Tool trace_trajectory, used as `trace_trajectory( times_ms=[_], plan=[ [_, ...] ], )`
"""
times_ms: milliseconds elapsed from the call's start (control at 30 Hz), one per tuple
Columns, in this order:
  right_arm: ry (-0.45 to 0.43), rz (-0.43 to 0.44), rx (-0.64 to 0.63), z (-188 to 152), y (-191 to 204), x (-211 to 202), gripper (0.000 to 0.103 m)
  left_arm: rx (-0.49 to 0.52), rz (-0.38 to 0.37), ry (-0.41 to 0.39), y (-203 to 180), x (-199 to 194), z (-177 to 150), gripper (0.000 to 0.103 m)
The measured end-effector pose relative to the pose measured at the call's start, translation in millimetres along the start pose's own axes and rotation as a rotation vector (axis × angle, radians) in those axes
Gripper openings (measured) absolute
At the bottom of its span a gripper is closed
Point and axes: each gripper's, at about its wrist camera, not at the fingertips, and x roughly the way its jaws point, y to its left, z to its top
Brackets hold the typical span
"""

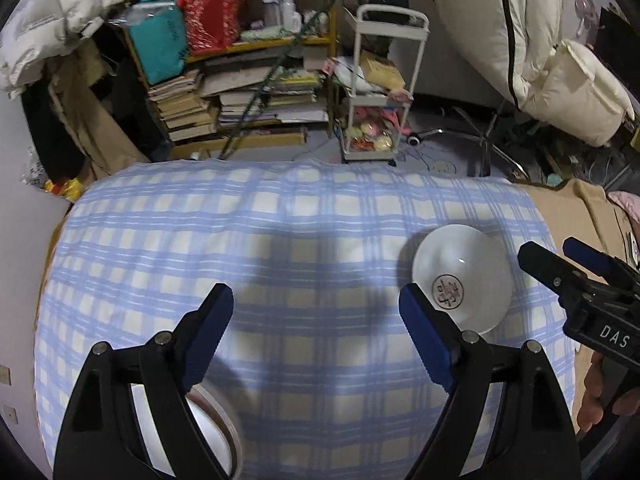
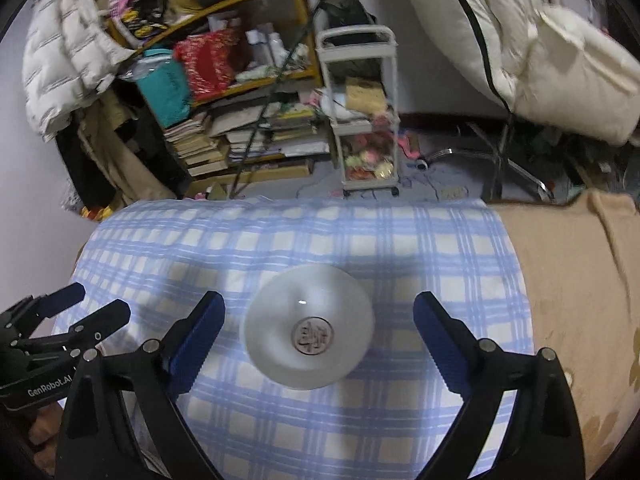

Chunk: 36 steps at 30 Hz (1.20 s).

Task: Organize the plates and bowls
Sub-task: 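Move both tools toward the white bowl with the red logo, then close the left tool on the logo bowl rim while the right tool grips the opposite rim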

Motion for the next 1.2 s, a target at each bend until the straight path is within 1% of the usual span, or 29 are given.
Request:
trace_trajectory(
  times_ms=[200,333,400,500,633,700,767,800,833,867,900,933,967,1000,1033,1067,1100,1133,1200],
  plan=[
    [0.037,-0.035,0.05,-2,-25,18,0.1,0.044,-0.012,0.05,-27,29,7,0.084],
    [0.053,-0.025,0.065,-3,-34,29,0.1,0.041,0.001,0.089,-37,49,8,0.084],
    [0.071,-0.002,0.076,-4,-38,36,0.1,0.036,-0.01,0.101,-39,56,6,0.084],
    [0.096,-0.006,0.072,-4,-39,47,0.1,0.029,-0.037,0.114,-43,64,4,0.084],
    [0.128,-0.006,0.077,-6,-42,57,0.1,0.041,-0.028,0.131,-49,74,4,0.084],
    [0.135,-0.011,0.082,-8,-43,60,0.1,0.041,-0.035,0.153,-51,81,4,0.084],
    [0.138,0.005,0.083,-10,-46,64,0.1,0.041,-0.047,0.173,-54,87,4,0.083],
    [0.144,0.004,0.086,-11,-47,66,0.099,0.041,-0.05,0.178,-54,89,3,0.078],
    [0.15,0.002,0.088,-12,-47,69,0.098,0.041,-0.052,0.184,-55,92,3,0.067],
    [0.154,0.004,0.087,-13,-47,70,0.098,0.038,-0.055,0.198,-56,95,3,0.061],
    [0.161,0.005,0.084,-14,-47,72,0.093,0.034,-0.064,0.207,-56,97,3,0.05],
    [0.169,0.007,0.081,-14,-46,74,0.086,0.02,-0.09,0.218,-55,99,2,0.042],
    [0.179,0.01,0.079,-15,-46,76,0.082,0.008,-0.107,0.22,-54,100,3,0.038],
    [0.189,0.016,0.076,-16,-45,79,0.071,-0.004,-0.124,0.217,-54,100,3,0.032],
    [0.201,0.021,0.07,-17,-44,81,0.058,-0.009,-0.129,0.211,-54,99,3,0.027],
    [0.213,0.023,0.065,-18,-43,84,0.051,-0.009,-0.13,0.204,-54,99,3,0.026],
    [0.225,0.026,0.065,-20,-44,88,0.038,-0.004,-0.136,0.203,-56,98,2,0.022],
    [0.236,0.041,0.072,-21,-44,90,0.029,0.001,-0.146,0.203,-57,98,2,0.018],
    [0.246,0.09,0.095,-23,-45,92,0.019,0.001,-0.148,0.208,-59,99,2,0.016]
  ],
)
